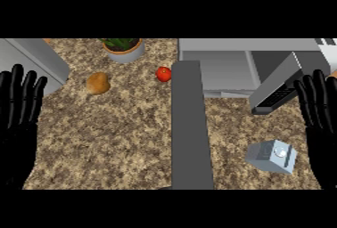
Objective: Pick up the milk, place it into the microwave and close the microwave
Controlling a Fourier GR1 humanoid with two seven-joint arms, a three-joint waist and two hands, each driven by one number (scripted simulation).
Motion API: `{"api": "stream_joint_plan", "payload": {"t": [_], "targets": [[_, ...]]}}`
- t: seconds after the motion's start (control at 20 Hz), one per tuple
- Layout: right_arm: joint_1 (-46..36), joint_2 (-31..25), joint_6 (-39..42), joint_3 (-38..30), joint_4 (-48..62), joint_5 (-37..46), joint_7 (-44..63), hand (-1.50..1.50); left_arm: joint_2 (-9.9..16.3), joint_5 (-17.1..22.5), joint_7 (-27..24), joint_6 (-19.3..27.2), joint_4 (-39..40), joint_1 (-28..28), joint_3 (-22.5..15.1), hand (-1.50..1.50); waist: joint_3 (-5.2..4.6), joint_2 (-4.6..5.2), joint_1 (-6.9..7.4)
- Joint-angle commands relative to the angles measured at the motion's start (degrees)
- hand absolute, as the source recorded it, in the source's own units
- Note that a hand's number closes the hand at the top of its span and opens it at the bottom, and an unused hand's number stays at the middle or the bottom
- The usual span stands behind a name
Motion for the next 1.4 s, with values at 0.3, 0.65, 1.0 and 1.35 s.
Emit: {"api": "stream_joint_plan", "payload": {"t": [0.3,0.65,1.0,1.35], "targets": [[5.5,5.2,-8.1,4.3,-11.3,8.3,7.4,-1.50,-1.2,6.4,-0.5,-1.5,10.2,-1.4,4.0,-1.50,-0.04,-1.26,-0.36],[12.9,6.2,-13.3,15.4,-18.1,16.9,10.3,-1.50,1.1,12.1,-2.1,-7.6,5.0,7.6,7.7,-1.50,-0.01,-1.31,0.18],[17.8,6.0,-18.4,18.1,-18.7,23.0,11.4,-1.50,0.8,13.4,-0.2,-9.2,-0.4,11.7,7.8,-1.50,-0.02,-1.37,0.01],[23.2,4.5,-19.6,16.5,-10.8,17.1,2.6,-1.50,3.9,22.4,-0.8,-15.9,-1.1,15.6,15.4,-1.50,0.02,-1.30,0.10]]}}
